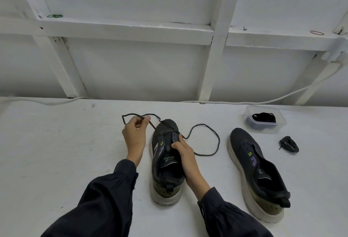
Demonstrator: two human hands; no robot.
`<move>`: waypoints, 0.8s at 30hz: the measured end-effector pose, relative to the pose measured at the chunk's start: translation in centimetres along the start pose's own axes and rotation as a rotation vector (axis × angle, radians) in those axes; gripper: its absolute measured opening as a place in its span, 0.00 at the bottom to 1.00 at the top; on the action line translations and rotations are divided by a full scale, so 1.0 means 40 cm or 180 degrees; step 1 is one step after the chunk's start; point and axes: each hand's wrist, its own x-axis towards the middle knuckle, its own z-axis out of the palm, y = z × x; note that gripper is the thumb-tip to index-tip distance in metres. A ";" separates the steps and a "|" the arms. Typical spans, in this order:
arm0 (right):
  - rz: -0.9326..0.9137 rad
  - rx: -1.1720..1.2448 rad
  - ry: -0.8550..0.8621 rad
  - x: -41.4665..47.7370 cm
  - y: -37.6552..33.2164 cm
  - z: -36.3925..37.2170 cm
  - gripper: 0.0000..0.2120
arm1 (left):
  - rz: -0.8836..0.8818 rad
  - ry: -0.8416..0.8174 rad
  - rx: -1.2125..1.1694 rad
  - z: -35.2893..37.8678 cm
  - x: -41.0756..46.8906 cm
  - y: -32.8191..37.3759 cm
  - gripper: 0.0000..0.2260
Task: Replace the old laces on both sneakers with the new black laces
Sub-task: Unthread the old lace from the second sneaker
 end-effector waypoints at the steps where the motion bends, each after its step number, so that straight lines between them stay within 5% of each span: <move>1: -0.0023 0.0019 -0.0010 -0.001 0.000 0.001 0.10 | -0.0038 -0.0075 0.0033 0.002 -0.006 -0.004 0.10; 7: 0.0025 -0.0005 0.0044 0.005 0.004 0.003 0.15 | -0.0002 -0.0810 0.0504 0.020 -0.060 -0.047 0.09; 15: 0.0021 -0.0128 0.0162 0.002 0.002 0.001 0.17 | 0.0077 -0.0076 0.0130 0.012 -0.006 -0.008 0.08; 24: 0.0014 -0.0135 0.0189 0.006 0.003 0.007 0.19 | 0.0083 -0.0814 0.0510 0.016 -0.049 -0.047 0.06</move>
